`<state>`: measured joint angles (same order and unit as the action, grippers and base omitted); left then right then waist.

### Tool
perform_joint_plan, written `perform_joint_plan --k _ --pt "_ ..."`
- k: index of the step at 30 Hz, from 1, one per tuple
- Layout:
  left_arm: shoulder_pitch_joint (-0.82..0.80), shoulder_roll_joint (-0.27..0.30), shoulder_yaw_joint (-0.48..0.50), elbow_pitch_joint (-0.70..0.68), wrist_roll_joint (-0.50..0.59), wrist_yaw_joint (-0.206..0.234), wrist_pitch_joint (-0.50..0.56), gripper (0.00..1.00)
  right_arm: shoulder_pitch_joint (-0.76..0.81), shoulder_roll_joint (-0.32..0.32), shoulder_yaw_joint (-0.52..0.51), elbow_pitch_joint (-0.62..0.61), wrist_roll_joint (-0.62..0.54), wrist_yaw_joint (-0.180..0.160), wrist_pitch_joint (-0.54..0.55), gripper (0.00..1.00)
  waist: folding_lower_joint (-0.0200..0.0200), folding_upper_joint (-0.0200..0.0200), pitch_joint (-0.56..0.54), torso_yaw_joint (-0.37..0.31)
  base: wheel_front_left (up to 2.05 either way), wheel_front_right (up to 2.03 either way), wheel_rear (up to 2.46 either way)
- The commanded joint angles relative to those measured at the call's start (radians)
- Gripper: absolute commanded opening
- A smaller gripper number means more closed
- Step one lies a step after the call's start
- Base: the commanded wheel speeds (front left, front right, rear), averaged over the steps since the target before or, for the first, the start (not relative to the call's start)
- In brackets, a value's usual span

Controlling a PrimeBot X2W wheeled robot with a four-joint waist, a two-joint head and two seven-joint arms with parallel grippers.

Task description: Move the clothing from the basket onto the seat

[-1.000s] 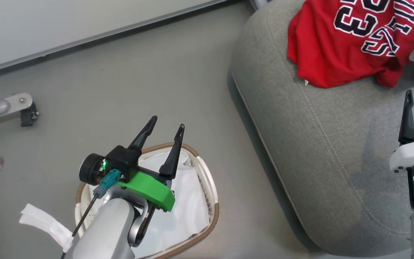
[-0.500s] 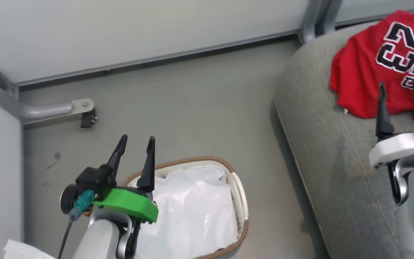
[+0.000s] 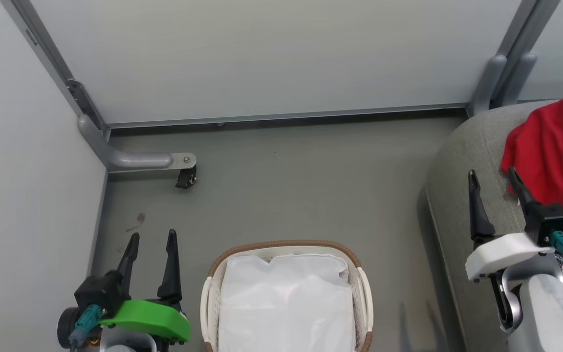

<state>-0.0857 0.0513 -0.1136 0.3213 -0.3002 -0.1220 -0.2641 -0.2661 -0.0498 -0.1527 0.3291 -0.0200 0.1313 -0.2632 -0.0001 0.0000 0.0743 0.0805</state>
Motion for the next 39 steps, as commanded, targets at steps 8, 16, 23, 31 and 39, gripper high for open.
perform_joint_plan --k 8,16,23,31,39 --pt "0.038 0.0 -0.024 0.0 -0.019 0.003 0.0 1.0 0.107 -0.003 0.052 -0.005 0.095 -0.001 -0.002 1.0 0.0001 0.0 -0.042 0.045 0.0 0.0 0.0" --pt "0.041 0.0 -0.029 0.011 -0.021 0.007 0.0 1.0 0.155 -0.003 0.067 -0.011 0.125 -0.001 -0.002 1.0 0.0001 0.0 -0.053 0.024 0.0 0.0 0.0" --pt "0.045 0.0 -0.029 0.016 -0.017 0.007 0.0 1.0 0.162 -0.003 0.066 -0.016 0.13 -0.001 -0.002 1.0 0.0001 0.0 -0.056 0.013 0.0 0.0 0.0" --pt "0.036 0.0 -0.034 0.026 -0.008 0.005 0.0 1.0 0.164 -0.003 0.069 -0.018 0.139 -0.001 -0.002 1.0 0.0001 0.0 -0.056 0.013 0.0 0.0 0.0" --pt "0.039 -0.002 -0.039 0.069 -0.012 0.0 0.001 0.0 0.166 0.013 0.067 0.026 0.14 0.0 0.006 0.0 0.0001 0.0 -0.056 0.013 0.0 0.0 0.0"
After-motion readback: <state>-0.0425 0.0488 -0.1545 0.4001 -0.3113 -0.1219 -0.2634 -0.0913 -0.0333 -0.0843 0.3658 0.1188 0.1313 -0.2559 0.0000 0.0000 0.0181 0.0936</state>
